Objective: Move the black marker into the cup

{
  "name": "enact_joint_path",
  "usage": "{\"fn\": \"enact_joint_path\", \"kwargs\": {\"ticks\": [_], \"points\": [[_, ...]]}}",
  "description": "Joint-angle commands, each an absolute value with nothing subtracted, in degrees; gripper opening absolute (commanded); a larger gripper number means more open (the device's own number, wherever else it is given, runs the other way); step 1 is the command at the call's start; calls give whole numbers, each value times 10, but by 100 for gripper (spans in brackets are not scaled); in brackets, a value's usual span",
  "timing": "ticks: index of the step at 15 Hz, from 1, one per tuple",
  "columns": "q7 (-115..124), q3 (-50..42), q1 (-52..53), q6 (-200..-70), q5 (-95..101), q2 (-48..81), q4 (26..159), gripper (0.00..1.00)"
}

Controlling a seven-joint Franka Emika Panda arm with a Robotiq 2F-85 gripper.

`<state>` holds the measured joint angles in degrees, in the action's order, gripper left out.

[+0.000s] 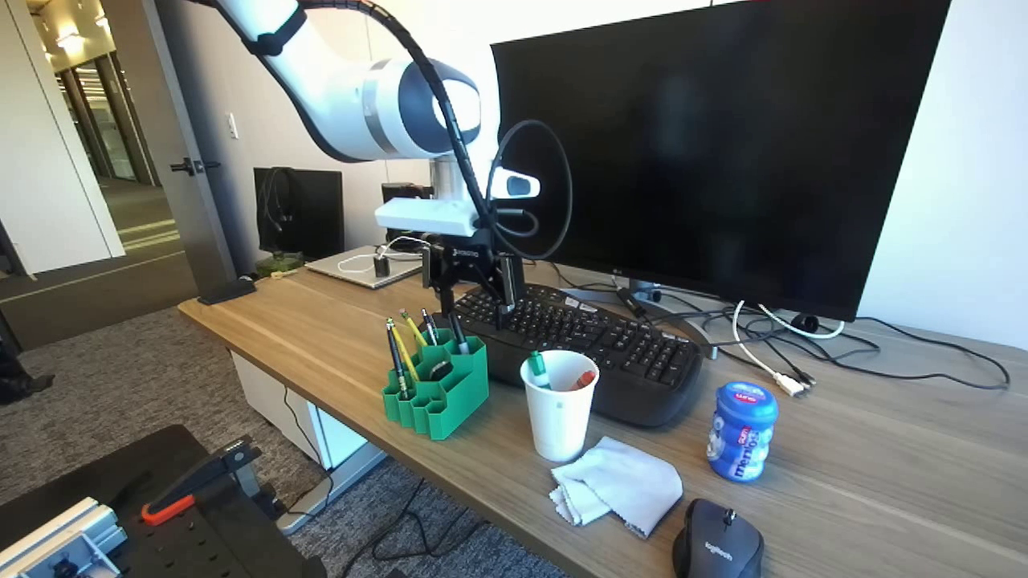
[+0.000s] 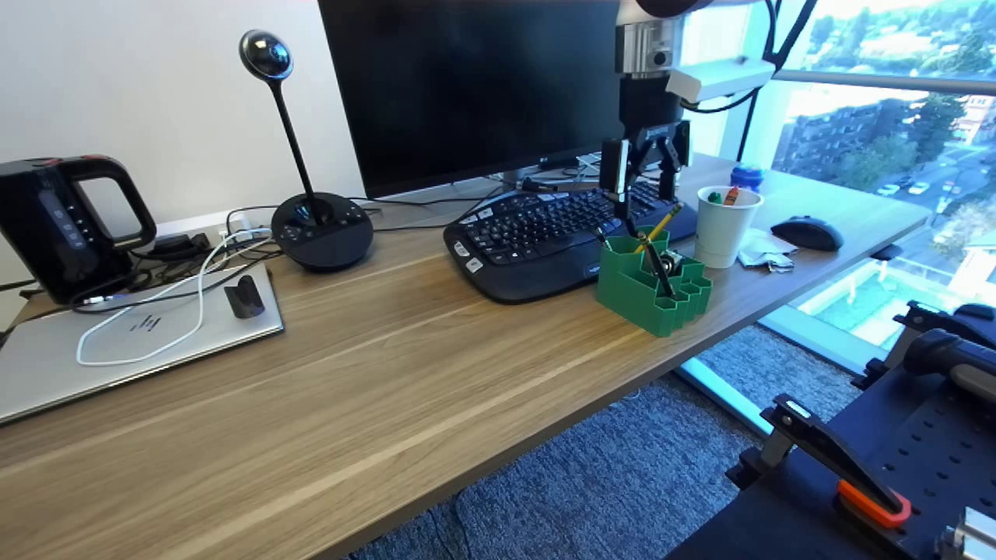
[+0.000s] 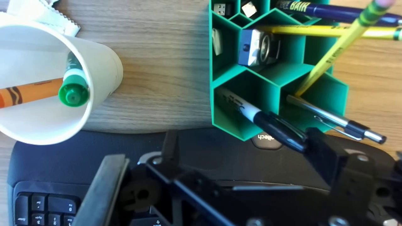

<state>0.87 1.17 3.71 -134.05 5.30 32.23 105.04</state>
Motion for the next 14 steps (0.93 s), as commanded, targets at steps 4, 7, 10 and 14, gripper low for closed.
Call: {"fn": "enact_joint_path", "kwargs": {"ticks": [4, 7, 10, 14], "points": [[18, 3, 44, -1333, 61, 324, 1044, 98], [17, 3, 44, -1332, 62, 323, 1045, 92], [16, 3, 44, -1329, 62, 324, 1044, 75], [15, 3, 44, -1328, 63, 324, 1044, 45]]}}
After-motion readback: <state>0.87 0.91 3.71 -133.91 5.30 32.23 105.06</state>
